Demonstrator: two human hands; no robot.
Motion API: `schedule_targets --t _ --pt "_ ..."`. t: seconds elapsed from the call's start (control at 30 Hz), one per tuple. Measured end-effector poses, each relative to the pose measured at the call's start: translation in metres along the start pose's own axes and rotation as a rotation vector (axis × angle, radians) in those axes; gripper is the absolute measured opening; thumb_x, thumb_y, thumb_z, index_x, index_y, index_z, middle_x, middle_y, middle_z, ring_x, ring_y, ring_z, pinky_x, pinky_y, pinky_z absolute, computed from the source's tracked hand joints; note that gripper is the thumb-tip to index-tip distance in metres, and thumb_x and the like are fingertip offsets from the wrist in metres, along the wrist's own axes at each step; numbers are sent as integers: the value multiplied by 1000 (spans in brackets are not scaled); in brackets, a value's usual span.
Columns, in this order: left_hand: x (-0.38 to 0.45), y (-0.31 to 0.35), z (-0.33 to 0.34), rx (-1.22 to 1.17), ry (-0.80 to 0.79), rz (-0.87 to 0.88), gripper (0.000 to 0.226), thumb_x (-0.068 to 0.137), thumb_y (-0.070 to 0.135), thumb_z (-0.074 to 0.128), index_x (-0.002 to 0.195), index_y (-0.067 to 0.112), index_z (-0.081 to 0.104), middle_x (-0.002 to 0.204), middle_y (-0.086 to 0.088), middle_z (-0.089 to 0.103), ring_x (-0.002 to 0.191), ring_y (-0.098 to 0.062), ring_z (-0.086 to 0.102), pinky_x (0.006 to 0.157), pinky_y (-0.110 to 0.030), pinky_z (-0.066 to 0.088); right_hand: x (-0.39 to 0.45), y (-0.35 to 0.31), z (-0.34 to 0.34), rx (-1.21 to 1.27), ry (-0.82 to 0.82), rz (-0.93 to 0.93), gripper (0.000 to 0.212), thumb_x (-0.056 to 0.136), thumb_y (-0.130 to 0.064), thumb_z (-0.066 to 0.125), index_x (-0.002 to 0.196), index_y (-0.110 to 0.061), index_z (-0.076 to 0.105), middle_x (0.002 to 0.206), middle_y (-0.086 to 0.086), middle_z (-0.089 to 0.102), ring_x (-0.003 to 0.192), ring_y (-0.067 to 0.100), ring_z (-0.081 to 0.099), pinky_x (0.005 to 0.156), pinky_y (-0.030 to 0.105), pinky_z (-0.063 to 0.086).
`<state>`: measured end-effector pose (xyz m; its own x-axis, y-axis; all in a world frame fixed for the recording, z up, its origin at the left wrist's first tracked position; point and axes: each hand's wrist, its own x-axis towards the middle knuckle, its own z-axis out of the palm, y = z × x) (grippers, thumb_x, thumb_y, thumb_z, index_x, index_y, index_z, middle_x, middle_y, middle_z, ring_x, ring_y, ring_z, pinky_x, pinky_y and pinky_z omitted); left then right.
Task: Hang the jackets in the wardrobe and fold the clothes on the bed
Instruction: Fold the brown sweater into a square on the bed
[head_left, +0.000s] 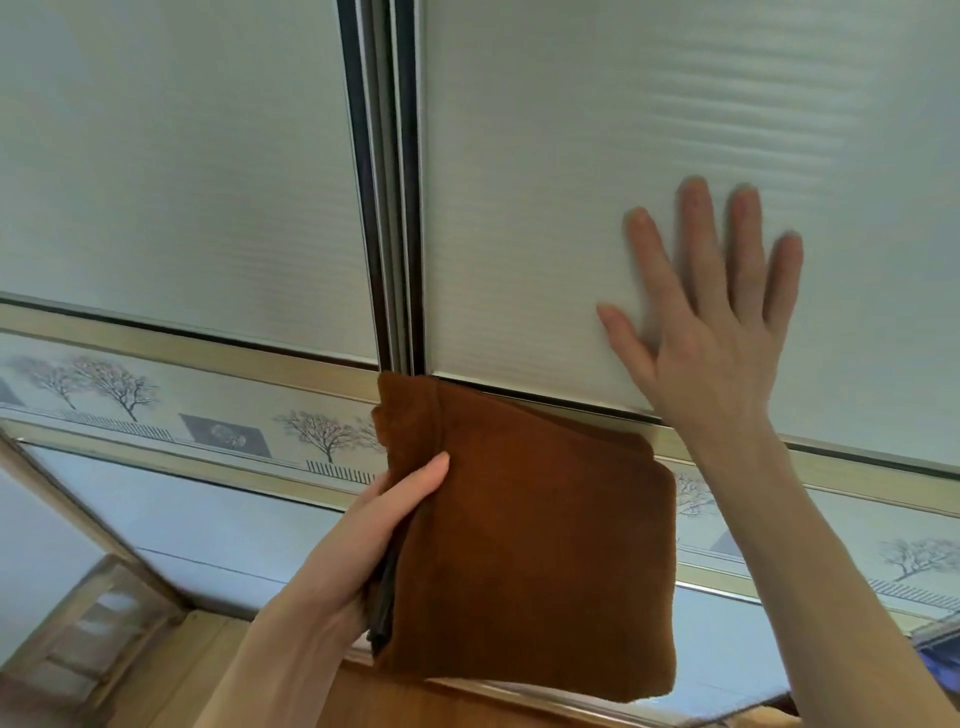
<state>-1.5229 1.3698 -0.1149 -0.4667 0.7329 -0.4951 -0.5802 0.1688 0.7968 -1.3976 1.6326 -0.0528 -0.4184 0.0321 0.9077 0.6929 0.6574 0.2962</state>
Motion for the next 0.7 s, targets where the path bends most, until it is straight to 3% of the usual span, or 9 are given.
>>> schedule_targets --t 0.07,0.13,0.23,0.33,0.43,0.53,0.63,0.7 --pt "-8 3 4 -40 -38 38 38 91 35 71 125 20 69 113 -10 79 102 -30 77 86 -42 59 -2 4 3 -24 33 -4 72 102 -58 53 163 -28 28 168 5 21 153 37 28 125 52 15" --pt "-8 8 7 -50 -45 42 40 88 34 73 125 21 69 112 -9 79 102 -29 77 92 -44 56 -5 10 5 -40 44 -10 73 102 -57 54 163 -27 29 167 7 22 152 38 27 127 50 10" --pt "-3 10 8 -42 -65 33 42 84 31 74 125 19 70 112 -11 79 102 -30 77 91 -44 56 -10 22 6 -51 47 -17 73 101 -57 54 163 -26 30 169 7 18 153 39 23 127 49 6" --pt "3 7 9 -48 -98 42 49 80 25 79 128 18 69 114 -15 78 105 -34 76 95 -47 56 -15 40 8 -73 61 -29 74 101 -58 52 163 -24 30 173 4 9 159 31 8 127 50 7" --pt "11 2 10 -8 -130 27 55 77 21 90 127 17 69 115 -17 77 105 -35 76 87 -45 61 -23 61 8 -104 69 -40 75 100 -57 49 163 -22 29 173 6 6 160 29 3 127 51 6" --pt "15 1 12 5 -195 8 63 68 24 85 128 17 68 115 -18 77 104 -36 76 81 -42 62 -31 85 7 -111 65 -56 75 101 -55 46 164 -19 25 174 7 4 160 31 1 127 51 3" --pt "18 3 14 -5 -232 3 53 73 16 91 122 17 70 110 -18 78 100 -37 77 85 -46 58 -39 109 2 -91 53 -69 74 103 -53 42 165 -18 21 174 7 1 160 31 -2 127 52 2" --pt "20 3 11 4 -214 7 41 80 20 83 119 18 71 110 -17 78 101 -37 76 92 -48 56 -45 125 -1 -82 40 -69 73 104 -51 40 166 -18 19 174 7 0 160 31 -3 127 53 2"
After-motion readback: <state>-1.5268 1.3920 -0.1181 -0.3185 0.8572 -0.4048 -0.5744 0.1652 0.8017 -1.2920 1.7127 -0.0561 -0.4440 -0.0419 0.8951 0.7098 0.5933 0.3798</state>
